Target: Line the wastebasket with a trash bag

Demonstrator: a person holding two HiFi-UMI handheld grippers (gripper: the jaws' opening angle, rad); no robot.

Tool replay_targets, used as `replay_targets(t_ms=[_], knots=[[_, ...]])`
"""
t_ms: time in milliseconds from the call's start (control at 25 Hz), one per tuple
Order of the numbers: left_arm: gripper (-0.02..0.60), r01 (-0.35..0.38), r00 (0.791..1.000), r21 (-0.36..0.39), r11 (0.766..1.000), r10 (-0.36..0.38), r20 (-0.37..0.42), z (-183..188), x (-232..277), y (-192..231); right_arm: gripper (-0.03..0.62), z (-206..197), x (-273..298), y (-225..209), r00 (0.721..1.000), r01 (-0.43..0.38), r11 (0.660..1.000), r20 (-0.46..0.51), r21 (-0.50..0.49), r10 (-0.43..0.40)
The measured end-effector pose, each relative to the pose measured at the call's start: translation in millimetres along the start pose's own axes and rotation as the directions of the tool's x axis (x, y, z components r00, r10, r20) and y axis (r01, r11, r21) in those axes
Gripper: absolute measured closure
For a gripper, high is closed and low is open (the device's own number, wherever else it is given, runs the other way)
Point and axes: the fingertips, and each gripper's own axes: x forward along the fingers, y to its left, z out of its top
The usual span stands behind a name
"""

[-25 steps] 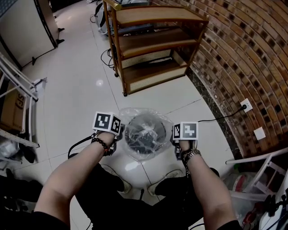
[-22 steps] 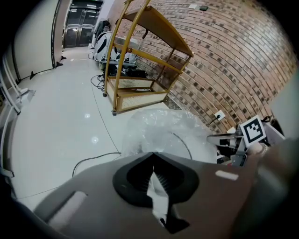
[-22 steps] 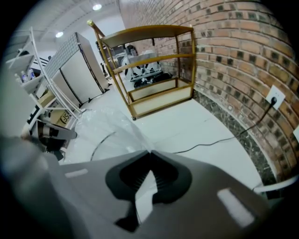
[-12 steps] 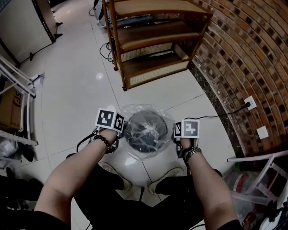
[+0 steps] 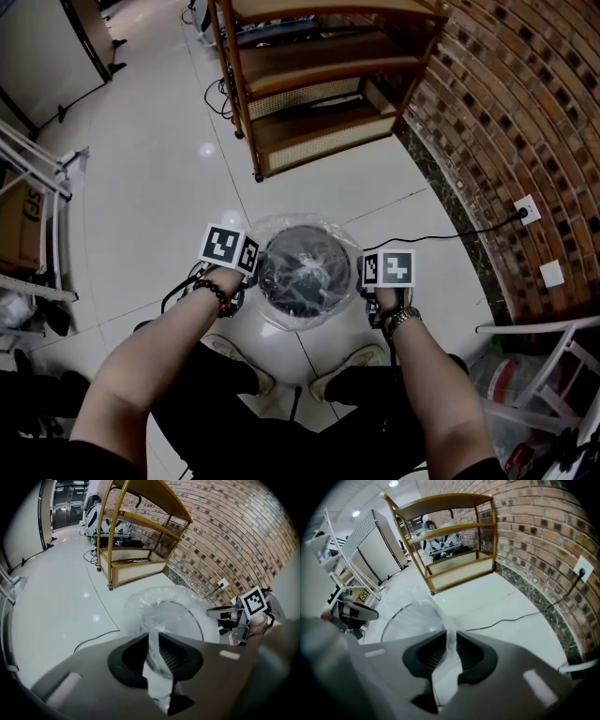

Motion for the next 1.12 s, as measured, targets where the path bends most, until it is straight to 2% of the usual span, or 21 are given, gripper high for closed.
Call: replay_targets(t_ms=[120, 320, 680, 800, 1120], knots=[[0.444, -0.015, 1.000, 0.021, 1.000, 0.015, -0.020, -3, 2, 3, 0.494, -4, 4, 2, 1.000, -0.014, 1.000, -0.014, -0.009, 0.014], [0.378, -0.030, 0.999, 0.040, 0.999, 0.031, -0.029, -4, 2, 9, 0.436, -4, 7, 6, 0.999, -0.033, 0.999, -0.017, -0.030, 0.033], [0.370, -0.006, 1.000, 0.057, 0.998, 0.007, -0.019, -4, 5, -1, 0.414, 6, 7, 21, 0.999, -0.040, 0.989, 0.023, -0.141, 0.043], [0.370, -0.010, 1.000, 0.087, 0.996, 0.012, -0.019, -3, 7, -5, 0.414, 2, 13, 22, 0.999, -0.042, 0.988, 0.007, -0.149, 0.044], [0.370, 0.007, 0.998, 0.113, 0.994, 0.000, -0.062, -15, 22, -11, 0.416, -18, 35, 20, 0.997, -0.059, 0.991, -0.056, -0.119, 0.052]])
